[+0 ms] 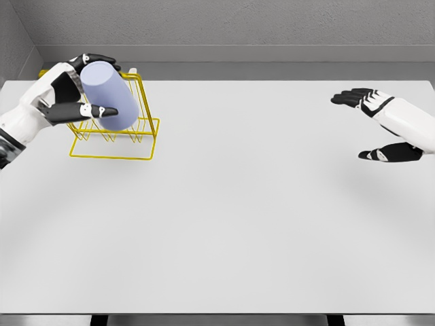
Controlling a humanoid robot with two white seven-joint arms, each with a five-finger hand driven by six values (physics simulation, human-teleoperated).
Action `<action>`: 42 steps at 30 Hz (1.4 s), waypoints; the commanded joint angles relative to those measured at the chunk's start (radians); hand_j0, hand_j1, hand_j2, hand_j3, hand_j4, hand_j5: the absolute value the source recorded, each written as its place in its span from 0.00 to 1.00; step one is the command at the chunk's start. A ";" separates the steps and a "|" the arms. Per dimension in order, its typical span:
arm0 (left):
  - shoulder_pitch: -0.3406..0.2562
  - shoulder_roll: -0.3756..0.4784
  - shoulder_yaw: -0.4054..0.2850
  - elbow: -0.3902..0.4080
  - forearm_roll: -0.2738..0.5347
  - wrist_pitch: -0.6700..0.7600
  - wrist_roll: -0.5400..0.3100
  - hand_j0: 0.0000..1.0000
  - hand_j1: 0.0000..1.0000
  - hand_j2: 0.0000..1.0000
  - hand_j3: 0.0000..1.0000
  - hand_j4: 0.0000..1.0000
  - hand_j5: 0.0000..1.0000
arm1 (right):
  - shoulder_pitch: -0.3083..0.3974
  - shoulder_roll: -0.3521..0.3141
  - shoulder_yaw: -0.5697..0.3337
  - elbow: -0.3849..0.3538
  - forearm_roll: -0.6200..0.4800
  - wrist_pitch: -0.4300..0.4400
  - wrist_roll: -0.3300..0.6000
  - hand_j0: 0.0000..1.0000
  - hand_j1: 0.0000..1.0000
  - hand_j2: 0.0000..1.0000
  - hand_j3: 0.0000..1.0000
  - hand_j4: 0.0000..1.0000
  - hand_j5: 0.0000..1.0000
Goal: Place the cup on the cup holder with both arms
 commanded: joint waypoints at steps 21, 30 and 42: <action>-0.005 -0.015 -0.008 0.039 -0.002 0.005 -0.001 0.82 0.82 0.82 0.82 0.82 0.82 | 0.000 -0.001 -0.002 0.017 -0.009 0.003 -0.001 1.00 1.00 1.00 1.00 1.00 1.00; -0.012 -0.015 -0.011 0.037 -0.006 0.005 0.000 0.96 0.96 0.96 0.96 0.96 0.96 | 0.000 -0.001 -0.002 0.025 -0.009 0.003 -0.002 1.00 1.00 1.00 1.00 1.00 1.00; -0.009 0.001 -0.006 -0.010 -0.002 -0.029 0.000 0.89 0.89 0.89 0.89 0.89 0.89 | 0.000 -0.001 -0.008 0.043 -0.009 0.003 -0.002 1.00 1.00 1.00 1.00 1.00 1.00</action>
